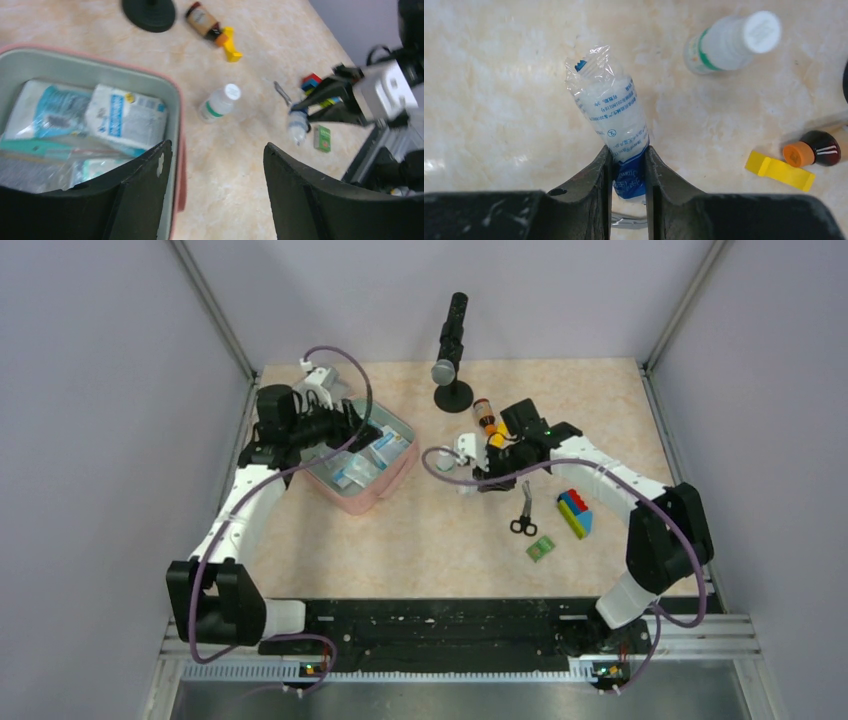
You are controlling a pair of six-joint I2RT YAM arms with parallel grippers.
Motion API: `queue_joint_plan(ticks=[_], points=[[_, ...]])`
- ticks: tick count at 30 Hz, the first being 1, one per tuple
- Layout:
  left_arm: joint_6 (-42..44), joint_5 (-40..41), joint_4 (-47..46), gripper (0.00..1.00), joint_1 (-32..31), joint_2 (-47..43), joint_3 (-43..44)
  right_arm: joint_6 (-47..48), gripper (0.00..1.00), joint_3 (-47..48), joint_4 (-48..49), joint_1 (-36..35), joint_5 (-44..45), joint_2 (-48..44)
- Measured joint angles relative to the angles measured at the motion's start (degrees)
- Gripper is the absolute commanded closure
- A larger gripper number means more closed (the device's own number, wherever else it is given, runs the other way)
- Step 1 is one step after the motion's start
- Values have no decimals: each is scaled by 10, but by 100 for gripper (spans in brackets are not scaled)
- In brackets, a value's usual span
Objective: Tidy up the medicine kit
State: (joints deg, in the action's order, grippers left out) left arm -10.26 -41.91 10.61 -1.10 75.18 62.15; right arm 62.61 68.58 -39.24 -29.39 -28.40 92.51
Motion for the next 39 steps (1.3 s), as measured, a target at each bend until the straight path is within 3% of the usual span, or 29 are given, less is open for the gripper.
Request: queue_joint_plan(ticks=[1,2,6,12,17,20,28,39], points=[[12,-12,-5,28,-15,0,0,-53,82,15,6,7,-20,-1],[23,-25,-9,28,-29,0,0,-163,82,34,22,22,-65,-14],[125,-99,-22,29,-102,3,5,-248,82,36,36,27,-104,-35],[256,-175,15,34,-172,59,76,-306,82,60,45,26,-146,-47],[296,-193,38,34,-181,95,103,-335,84,73,62,26,-156,-47],[271,-188,40,32,-181,106,107,-361,87,73,86,26,-142,-47],[71,-137,-22,33,-181,110,105,-383,87,78,143,-3,-43,-47],[-32,-124,-59,65,-172,144,101,-386,87,80,171,-25,-5,-47]])
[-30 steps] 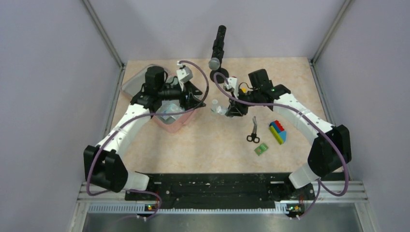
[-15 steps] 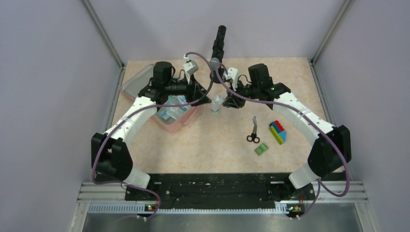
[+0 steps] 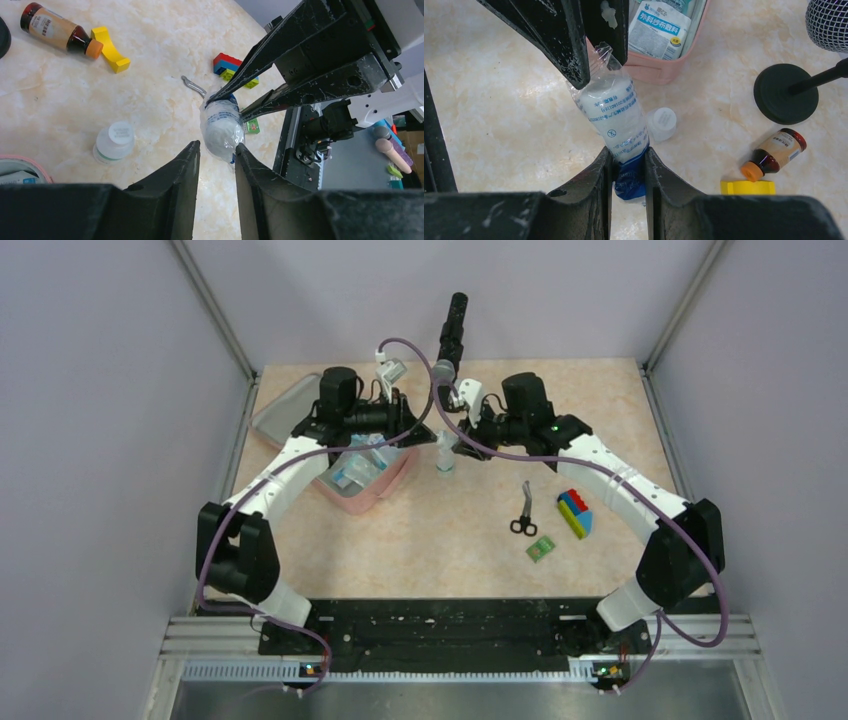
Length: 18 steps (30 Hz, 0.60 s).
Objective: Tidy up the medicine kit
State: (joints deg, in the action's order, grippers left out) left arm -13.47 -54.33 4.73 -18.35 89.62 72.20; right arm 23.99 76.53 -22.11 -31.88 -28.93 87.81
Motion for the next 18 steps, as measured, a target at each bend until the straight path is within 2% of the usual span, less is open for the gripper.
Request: queue_joint_plan(ticks=[2,4,6,12,13,14,16,18], points=[[-8,-2,-6,69,3,0,-1,-1,87,0,0,0,3,0],[-17,-5,-19,80,4,0,-3,-1,87,0,2,0,4,0],[-27,-13,-33,98,6,0,-7,-1,86,0,2,0,5,0],[-50,-28,-63,100,11,3,-12,-3,86,0,6,0,9,0],[-52,-30,-68,100,12,6,-12,-4,83,0,7,0,11,0],[-55,-32,-71,100,12,8,-12,-6,78,0,7,0,12,0],[-61,-36,-78,100,15,12,-13,-7,54,0,7,0,15,0],[-64,-38,-82,100,18,14,-13,-11,39,0,7,0,17,0]])
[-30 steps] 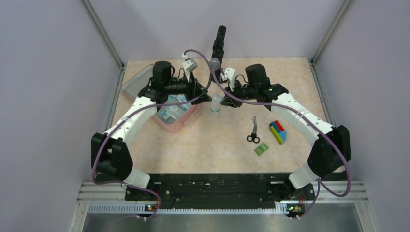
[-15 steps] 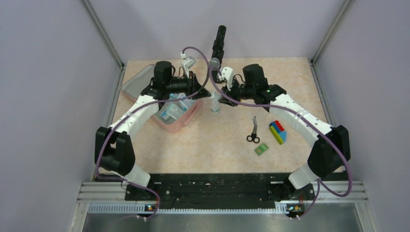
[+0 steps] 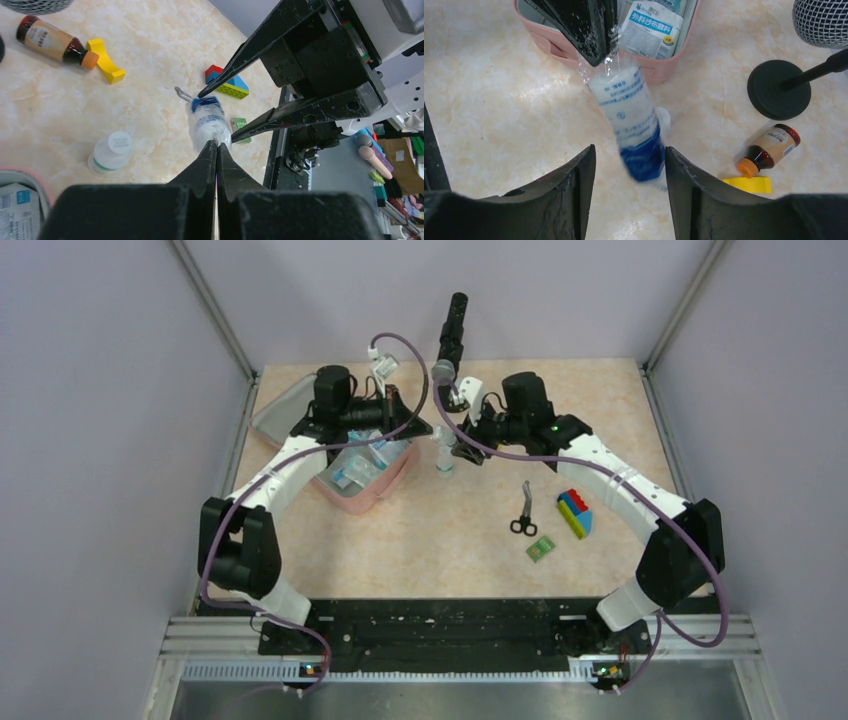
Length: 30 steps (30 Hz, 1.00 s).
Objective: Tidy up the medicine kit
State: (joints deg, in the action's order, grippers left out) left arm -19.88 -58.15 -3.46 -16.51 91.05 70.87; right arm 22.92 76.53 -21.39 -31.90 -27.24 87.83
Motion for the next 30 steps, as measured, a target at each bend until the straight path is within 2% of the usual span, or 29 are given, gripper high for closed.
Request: queue_joint_plan(ticks=[4,6,12,14,19,24,30], points=[[-6,-4,1,100,29,0,0,-3,24,0,-10,0,3,0],[3,-8,19,100,52,0,5,-4,21,0,-17,4,0,0],[135,16,205,100,126,-2,80,-26,20,-26,-40,33,-10,-36],[211,53,293,100,141,-5,121,-34,20,-38,-49,42,-8,-56],[327,140,398,100,156,-5,165,-42,21,-72,-57,46,1,-89],[384,196,466,100,158,19,189,-44,21,-87,-67,47,6,-90],[392,208,474,100,159,91,215,-46,21,-89,-65,47,11,-90]])
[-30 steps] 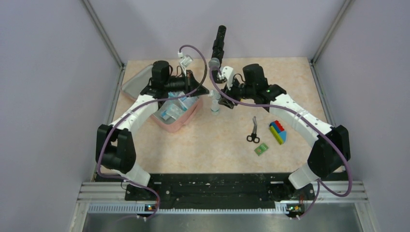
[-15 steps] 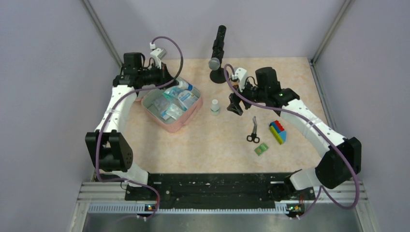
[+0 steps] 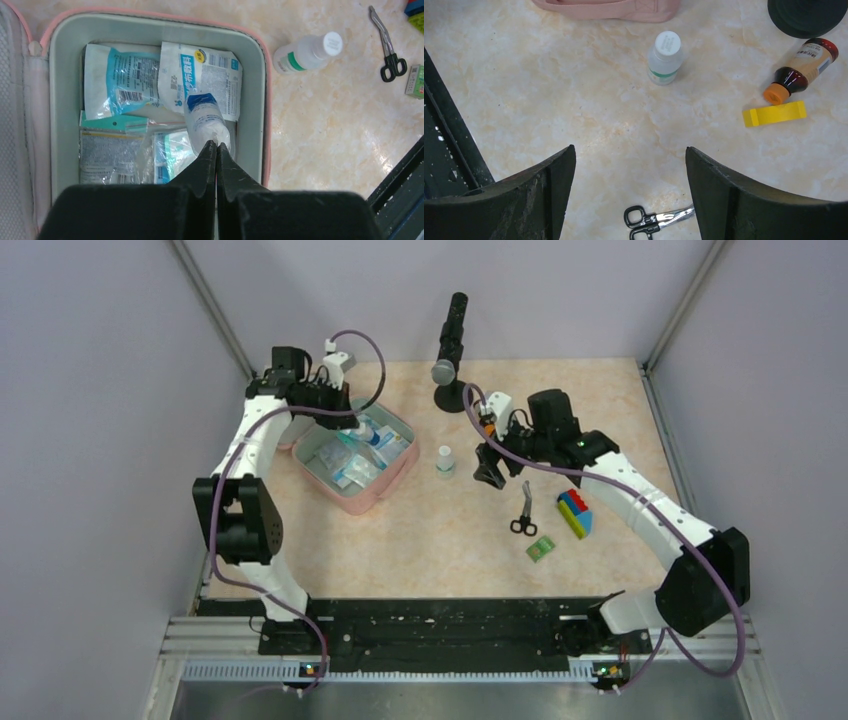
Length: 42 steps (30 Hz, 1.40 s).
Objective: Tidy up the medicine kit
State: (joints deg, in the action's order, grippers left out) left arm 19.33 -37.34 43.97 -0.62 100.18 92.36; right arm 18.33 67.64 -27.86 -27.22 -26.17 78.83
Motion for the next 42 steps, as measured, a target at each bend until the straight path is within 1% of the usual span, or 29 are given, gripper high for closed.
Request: queue_joint_plan(ticks=[2,7,11,15,16,17,19,21,26,27,31,33,36,39,41,42], points=[[-7,-2,4,100,0,29,23,0,21,-5,2,0,0,0],[-24,-24,11,100,2,113,115,0,21,-17,1,0,8,0],[-34,-33,12,100,10,166,160,4,21,-27,-1,0,14,-1],[-30,-33,33,100,21,240,238,12,21,-29,-8,0,21,-5],[-28,-30,37,93,23,257,254,13,21,-31,-8,0,22,-6],[-26,-25,39,83,25,270,267,15,21,-31,-10,1,24,-8],[-21,-6,40,66,28,290,280,16,21,-31,-12,2,26,-11],[-13,17,39,60,28,297,281,18,21,-31,-12,3,27,-13],[-9,72,11,51,28,298,286,22,21,-38,-13,7,31,-17],[-9,80,1,48,28,298,286,23,21,-41,-13,8,32,-18],[-14,105,-26,46,28,294,285,23,21,-55,-14,8,34,-18],[-17,114,-42,46,28,281,272,23,21,-58,-16,8,35,-18],[-26,117,-64,45,28,242,230,24,21,-62,-15,8,37,-19],[-32,109,-108,46,28,166,141,28,22,-70,-11,9,42,-19],[-39,91,-154,46,28,90,52,28,24,-80,-9,12,43,-19],[-43,80,-167,46,28,59,21,27,25,-83,-9,13,43,-19]])
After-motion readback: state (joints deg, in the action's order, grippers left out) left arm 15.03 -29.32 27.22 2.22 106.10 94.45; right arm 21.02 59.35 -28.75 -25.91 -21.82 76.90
